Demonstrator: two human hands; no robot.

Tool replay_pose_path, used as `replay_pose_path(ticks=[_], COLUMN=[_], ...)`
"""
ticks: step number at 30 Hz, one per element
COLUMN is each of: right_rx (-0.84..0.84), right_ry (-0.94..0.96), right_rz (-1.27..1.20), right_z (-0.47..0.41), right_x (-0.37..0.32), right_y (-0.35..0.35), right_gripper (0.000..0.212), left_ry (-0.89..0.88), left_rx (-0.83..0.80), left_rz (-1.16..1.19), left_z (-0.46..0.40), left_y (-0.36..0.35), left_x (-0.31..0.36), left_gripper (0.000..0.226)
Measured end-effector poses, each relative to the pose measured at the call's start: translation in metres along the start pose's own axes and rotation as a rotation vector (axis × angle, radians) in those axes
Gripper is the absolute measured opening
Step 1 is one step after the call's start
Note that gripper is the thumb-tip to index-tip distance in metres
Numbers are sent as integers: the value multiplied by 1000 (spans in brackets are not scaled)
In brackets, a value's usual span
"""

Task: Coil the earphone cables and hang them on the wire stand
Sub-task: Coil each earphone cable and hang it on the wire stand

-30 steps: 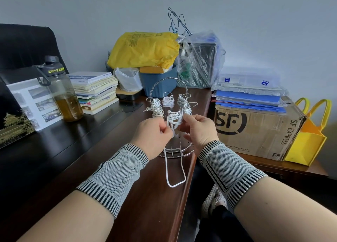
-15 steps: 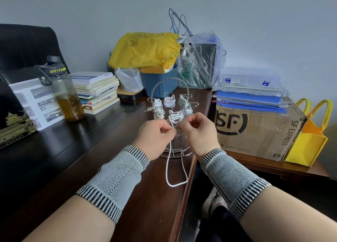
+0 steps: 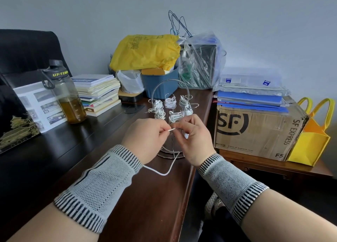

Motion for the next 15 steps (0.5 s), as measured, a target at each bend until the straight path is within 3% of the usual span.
replay_pose_path(ticks=[6,9,11,15], right_rx=[16,35,64,125], right_ry=[-171,-219,-263,-595], right_rz=[-123,-137,-159,-366], right_z=[2,-3,-6,-10], right_x=[6,3,3,4], right_y=[4,10,10,9], right_gripper=[9,4,12,10], left_ry=[54,122,156,210], left_rx=[-60,10,71,145], left_rz=[128,243,319,429], left_z=[-12,-18,-21,-25], left_y=[12,7,-1,-14], left_x=[-13,-15,-11,-2], left_gripper=[16,19,14,8])
Point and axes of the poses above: each hand's wrist, its own z-axis away from the middle knuckle, its own y-axis out of the back of the hand, x = y × z, the point moved 2 cm from there along -z, towards the middle knuckle, and after that the axes turned 11 degrees about x, right-handed, at the moved point
